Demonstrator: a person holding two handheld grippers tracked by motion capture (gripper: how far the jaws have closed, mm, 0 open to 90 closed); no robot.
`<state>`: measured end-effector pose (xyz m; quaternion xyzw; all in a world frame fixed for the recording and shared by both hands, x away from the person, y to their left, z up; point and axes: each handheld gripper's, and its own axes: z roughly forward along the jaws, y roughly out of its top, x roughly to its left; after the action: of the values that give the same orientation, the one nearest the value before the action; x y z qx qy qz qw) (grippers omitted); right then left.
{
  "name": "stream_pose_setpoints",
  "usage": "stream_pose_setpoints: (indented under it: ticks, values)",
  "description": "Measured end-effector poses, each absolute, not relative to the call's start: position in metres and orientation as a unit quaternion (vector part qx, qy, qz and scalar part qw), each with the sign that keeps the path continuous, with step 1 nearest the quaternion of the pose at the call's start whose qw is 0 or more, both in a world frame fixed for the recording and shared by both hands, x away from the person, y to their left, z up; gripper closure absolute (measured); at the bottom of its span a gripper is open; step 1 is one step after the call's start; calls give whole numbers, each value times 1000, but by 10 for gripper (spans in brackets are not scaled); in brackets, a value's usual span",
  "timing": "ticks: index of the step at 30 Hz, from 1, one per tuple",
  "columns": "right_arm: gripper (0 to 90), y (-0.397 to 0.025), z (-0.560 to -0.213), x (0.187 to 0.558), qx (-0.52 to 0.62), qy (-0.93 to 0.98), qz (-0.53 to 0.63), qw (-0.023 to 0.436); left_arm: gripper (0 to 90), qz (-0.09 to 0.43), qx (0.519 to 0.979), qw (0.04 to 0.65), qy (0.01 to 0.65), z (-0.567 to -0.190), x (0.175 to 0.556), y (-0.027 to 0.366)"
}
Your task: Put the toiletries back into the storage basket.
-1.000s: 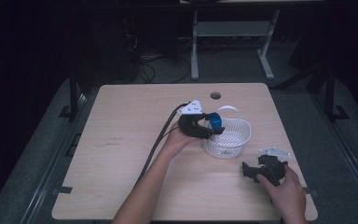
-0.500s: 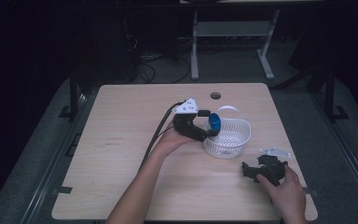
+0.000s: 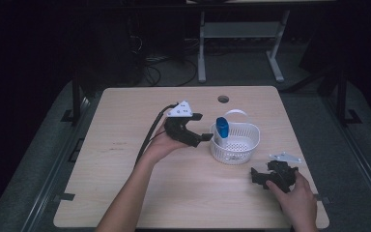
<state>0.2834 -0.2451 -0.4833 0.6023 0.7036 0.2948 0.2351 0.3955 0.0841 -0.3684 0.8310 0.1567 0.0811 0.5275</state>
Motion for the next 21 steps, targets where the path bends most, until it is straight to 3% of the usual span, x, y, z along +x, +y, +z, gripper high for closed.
stream_pose_setpoints:
  ticks: [21]
  values:
    - [0, -245, -483, 283, 601, 704, 295, 235, 139, 120, 854, 461, 210, -384, 356, 155]
